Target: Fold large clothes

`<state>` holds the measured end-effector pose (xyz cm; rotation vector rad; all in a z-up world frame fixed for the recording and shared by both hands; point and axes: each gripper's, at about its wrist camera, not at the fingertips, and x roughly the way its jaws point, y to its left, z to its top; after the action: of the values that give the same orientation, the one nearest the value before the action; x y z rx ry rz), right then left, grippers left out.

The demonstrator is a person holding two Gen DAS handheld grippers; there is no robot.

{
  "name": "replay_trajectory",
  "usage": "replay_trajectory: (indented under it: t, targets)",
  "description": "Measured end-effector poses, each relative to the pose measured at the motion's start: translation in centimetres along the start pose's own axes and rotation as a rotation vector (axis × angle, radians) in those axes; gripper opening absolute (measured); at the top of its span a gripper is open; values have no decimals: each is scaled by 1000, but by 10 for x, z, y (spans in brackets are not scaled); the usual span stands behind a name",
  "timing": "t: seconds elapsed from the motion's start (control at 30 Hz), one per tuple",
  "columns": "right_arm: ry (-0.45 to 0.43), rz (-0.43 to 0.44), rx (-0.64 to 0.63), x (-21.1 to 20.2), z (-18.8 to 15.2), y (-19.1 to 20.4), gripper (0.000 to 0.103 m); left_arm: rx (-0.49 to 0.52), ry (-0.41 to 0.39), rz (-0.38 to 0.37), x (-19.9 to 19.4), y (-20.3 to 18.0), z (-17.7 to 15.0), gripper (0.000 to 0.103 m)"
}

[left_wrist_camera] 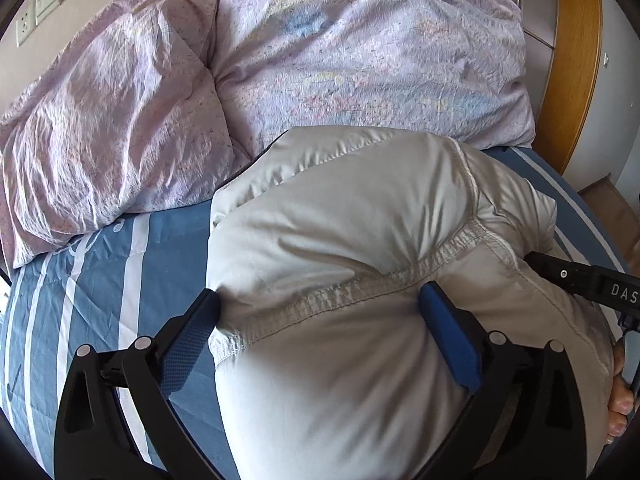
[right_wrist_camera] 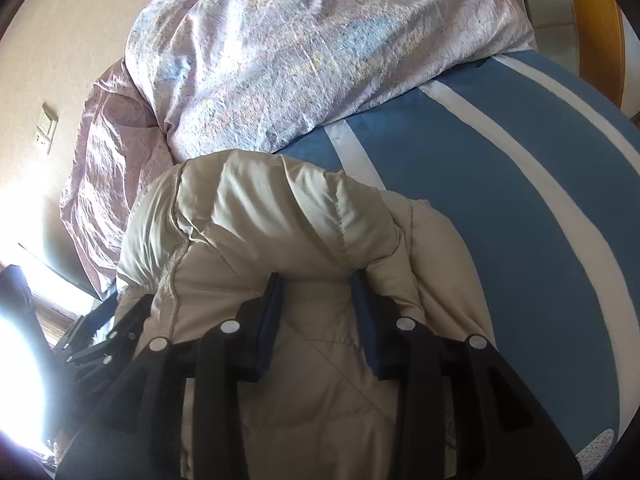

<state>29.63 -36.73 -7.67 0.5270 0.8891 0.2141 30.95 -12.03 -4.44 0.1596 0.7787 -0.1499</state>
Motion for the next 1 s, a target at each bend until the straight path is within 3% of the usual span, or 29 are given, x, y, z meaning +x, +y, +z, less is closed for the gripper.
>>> replay_trajectory:
  t: [0.1, 0.17, 0.23, 0.33, 0.53, 0.73, 1.0]
  targets:
    - [24, 39, 7, -18, 4, -2, 42, -42, 25, -84, -10, 16, 3, 101]
    - [22, 77, 15, -39, 8, -9, 72, -95, 46, -155, -18, 32, 4, 101]
    - [-7, 67, 11, -61, 11, -18, 94, -139, 57, -222, -28, 51, 4, 101]
    - [32, 66, 28, -69, 12, -35, 98, -158, 91, -273, -33, 69, 0, 101]
    - [198, 140, 97, -37, 8, -52, 98, -273, 186, -410, -21, 90, -16, 101]
    - [294, 216, 150, -15, 0, -58, 99, -309, 239, -518, -11, 80, -25, 101]
    - [358, 285, 129, 5, -3, -47, 101, -350, 247, -569, -3, 79, -33, 102]
